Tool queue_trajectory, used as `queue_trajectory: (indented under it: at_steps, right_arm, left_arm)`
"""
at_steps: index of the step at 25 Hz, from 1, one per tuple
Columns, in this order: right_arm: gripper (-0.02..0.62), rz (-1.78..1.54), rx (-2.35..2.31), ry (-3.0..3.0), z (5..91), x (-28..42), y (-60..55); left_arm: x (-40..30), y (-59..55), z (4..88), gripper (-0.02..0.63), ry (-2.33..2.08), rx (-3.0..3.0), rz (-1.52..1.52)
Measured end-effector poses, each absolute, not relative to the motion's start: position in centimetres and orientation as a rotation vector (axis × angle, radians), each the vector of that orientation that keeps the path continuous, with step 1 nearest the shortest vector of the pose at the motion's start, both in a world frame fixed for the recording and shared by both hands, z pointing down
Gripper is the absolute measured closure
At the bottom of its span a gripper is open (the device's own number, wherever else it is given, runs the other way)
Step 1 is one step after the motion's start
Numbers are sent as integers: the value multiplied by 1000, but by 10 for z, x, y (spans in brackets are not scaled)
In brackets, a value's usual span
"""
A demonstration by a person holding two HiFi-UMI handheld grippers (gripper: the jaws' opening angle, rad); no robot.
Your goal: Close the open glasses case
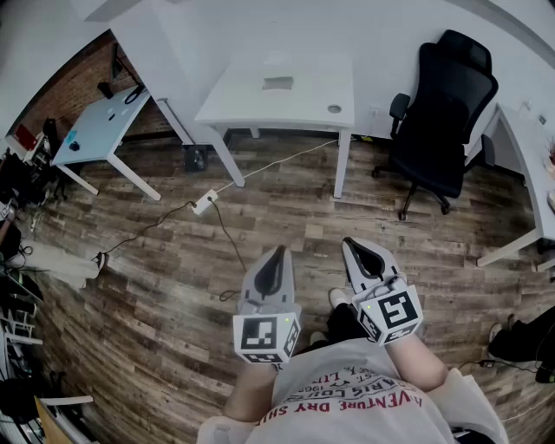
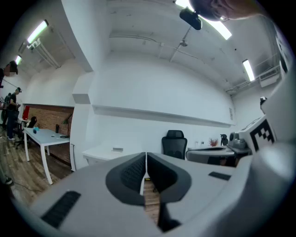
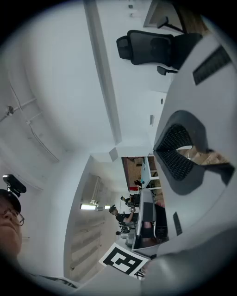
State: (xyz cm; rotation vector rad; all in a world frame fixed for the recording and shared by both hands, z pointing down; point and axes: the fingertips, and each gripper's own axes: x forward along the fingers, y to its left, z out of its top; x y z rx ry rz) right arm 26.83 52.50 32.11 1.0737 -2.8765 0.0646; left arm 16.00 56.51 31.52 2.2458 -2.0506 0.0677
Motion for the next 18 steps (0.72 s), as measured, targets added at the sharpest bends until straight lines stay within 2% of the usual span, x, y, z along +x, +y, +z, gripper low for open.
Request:
queue_trajectory:
  at_steps: [18]
  right_arm:
    - [583, 242, 1072, -2904, 341, 269, 472]
  left_arm:
    - [153, 516, 342, 601, -2001, 2181, 55]
